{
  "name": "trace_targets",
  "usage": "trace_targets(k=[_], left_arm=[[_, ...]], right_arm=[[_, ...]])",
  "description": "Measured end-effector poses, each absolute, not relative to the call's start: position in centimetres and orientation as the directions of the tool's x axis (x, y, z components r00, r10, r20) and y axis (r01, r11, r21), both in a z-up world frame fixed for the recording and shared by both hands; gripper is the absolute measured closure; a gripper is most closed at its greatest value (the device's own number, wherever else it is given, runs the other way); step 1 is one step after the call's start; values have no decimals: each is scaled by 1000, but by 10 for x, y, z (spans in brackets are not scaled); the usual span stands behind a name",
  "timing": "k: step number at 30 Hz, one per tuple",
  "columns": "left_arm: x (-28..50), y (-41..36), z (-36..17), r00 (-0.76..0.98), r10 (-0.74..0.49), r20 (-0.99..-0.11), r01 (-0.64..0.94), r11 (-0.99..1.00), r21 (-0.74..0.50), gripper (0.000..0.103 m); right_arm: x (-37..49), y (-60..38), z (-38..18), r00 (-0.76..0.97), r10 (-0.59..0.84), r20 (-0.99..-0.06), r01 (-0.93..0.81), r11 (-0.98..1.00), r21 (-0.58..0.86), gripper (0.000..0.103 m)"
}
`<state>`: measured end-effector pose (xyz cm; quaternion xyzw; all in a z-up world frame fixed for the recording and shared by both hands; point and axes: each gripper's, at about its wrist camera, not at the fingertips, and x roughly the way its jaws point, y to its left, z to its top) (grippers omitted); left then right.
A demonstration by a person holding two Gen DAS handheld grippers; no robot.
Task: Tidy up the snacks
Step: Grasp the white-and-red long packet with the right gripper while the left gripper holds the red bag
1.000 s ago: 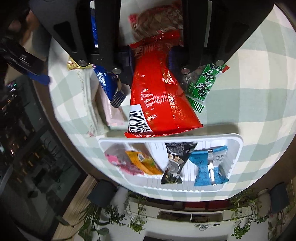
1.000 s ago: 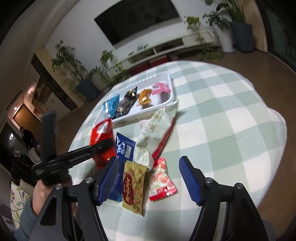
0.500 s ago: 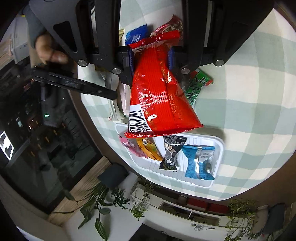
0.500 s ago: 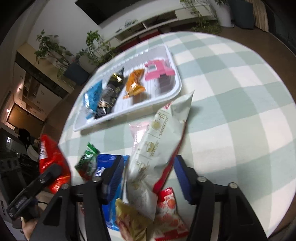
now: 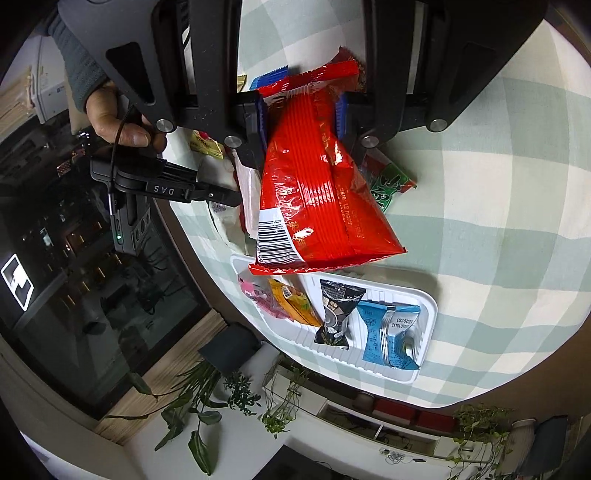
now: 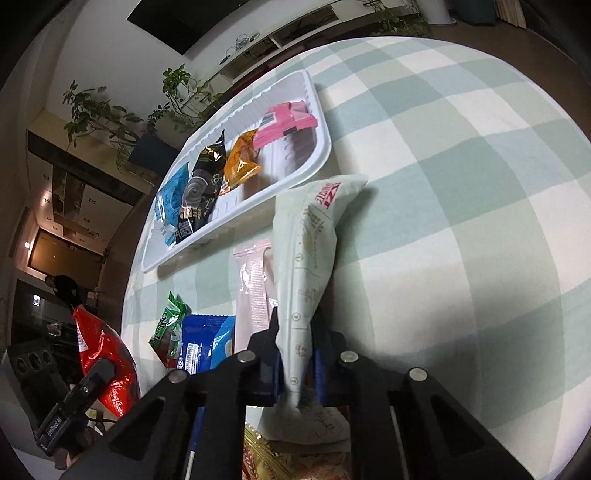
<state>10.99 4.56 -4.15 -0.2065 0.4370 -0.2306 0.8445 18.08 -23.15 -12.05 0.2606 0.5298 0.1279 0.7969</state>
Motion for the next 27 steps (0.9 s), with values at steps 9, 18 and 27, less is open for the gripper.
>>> trace_targets(k=[9,18,27], left_arm=[[111,48,-40,515,-571,-640,203,806,-556,79],[113,52,-38,517,-574,-635,200,802,-562,79],[123,60,-29,522,-577,-628,195,797,-571,79]], right_arm=[[172,-244,-114,454,482,-749,92,812,577,91],[155,-278,-100,542,508,-670,119,743,659,91],[142,-319,-72,628,495,-600,121,699,704,91]])
